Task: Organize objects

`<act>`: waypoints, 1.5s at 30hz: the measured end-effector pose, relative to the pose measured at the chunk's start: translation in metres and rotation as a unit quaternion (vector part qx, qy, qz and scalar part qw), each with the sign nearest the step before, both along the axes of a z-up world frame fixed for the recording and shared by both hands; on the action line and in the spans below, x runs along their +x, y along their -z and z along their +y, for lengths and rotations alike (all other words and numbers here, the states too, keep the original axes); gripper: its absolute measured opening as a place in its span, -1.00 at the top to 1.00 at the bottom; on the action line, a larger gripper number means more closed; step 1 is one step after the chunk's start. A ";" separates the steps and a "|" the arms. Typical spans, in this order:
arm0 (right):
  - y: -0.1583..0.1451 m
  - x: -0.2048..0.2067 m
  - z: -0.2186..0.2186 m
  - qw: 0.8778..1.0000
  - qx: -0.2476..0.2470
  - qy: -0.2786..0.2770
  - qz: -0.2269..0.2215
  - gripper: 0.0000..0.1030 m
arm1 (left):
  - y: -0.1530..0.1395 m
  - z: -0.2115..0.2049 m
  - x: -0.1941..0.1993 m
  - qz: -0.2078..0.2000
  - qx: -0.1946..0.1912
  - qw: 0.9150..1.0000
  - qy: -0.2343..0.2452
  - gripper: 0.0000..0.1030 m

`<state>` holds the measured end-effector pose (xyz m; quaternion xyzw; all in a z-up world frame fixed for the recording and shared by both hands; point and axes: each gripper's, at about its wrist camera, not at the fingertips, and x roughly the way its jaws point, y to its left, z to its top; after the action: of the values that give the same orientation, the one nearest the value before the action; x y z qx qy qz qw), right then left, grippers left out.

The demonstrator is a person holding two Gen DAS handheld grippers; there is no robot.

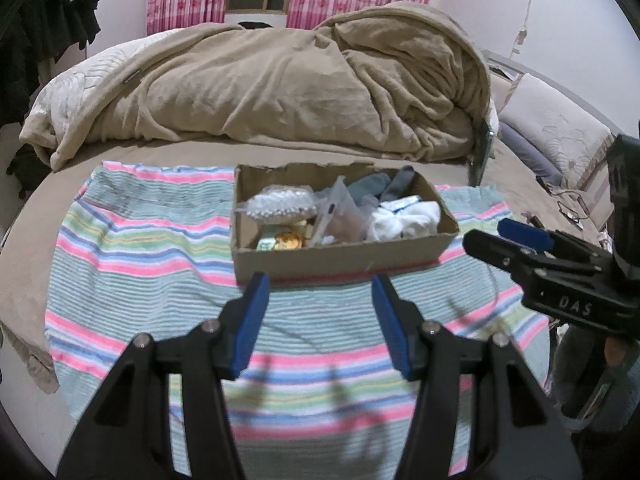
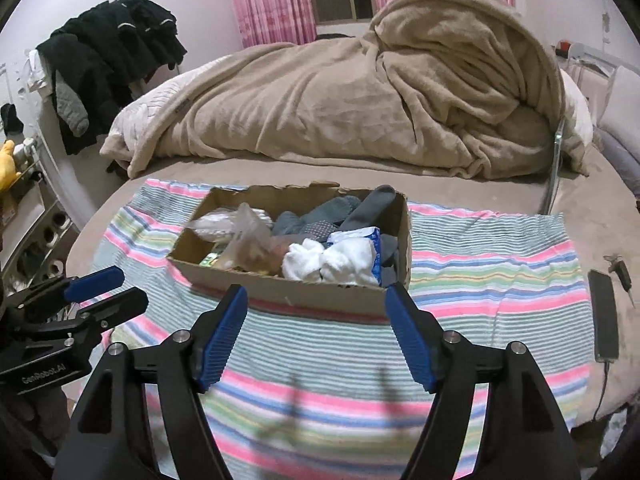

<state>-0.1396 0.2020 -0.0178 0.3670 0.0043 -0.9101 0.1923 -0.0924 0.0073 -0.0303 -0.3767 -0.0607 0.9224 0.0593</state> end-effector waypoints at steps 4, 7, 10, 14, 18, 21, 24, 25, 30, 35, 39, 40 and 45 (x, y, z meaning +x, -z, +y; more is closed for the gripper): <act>-0.006 0.019 0.000 1.000 0.001 -0.001 0.008 -0.45 | -0.002 0.001 0.017 0.000 -0.004 1.000 -0.004 -0.07; -0.010 0.033 0.001 1.000 0.004 0.003 0.012 -0.45 | -0.003 0.001 0.031 0.004 -0.004 1.000 -0.008 -0.47; -0.012 0.049 0.003 1.000 0.006 0.007 0.017 -0.45 | -0.006 -0.001 0.051 0.017 0.002 1.000 -0.015 -0.78; -0.012 0.069 0.005 1.000 0.006 0.009 0.023 -0.45 | -0.009 0.000 0.071 0.028 -0.002 1.000 -0.014 -0.78; -0.013 0.089 0.007 1.000 0.003 0.011 0.029 -0.45 | -0.008 0.001 0.092 0.033 -0.011 0.999 -0.023 -0.79; -0.013 0.102 0.008 0.999 -0.002 0.011 0.035 -0.45 | -0.006 0.003 0.103 0.028 -0.024 0.999 -0.031 -0.79; -0.012 0.112 0.008 0.999 -0.008 0.011 0.041 -0.46 | -0.008 0.004 0.116 0.035 -0.031 0.998 -0.038 -0.79; -0.011 0.114 0.008 0.999 -0.010 0.010 0.041 -0.46 | -0.008 0.004 0.119 0.037 -0.034 0.998 -0.042 -0.79; -0.013 0.124 0.007 0.999 -0.015 0.006 0.048 -0.46 | -0.013 0.003 0.130 0.051 -0.042 0.997 -0.046 -0.79; -0.016 0.132 0.006 0.998 -0.016 0.006 0.056 -0.46 | -0.016 0.004 0.133 0.057 -0.045 0.996 -0.045 -0.79; -0.016 0.133 0.006 0.998 -0.016 0.007 0.056 -0.46 | -0.015 0.004 0.136 0.059 -0.047 0.996 -0.044 -0.79; -0.016 0.133 0.006 0.998 -0.016 0.007 0.055 -0.46 | -0.015 0.005 0.136 0.059 -0.048 0.996 -0.044 -0.79; -0.015 0.136 0.009 0.998 -0.018 0.010 0.053 -0.46 | -0.014 0.006 0.136 0.059 -0.050 0.996 -0.043 -0.79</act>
<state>-0.0034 0.2107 -0.0029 0.3146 -0.0052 -0.9301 0.1896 0.0434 0.0134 -0.0163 -0.3213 -0.0276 0.9466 0.0041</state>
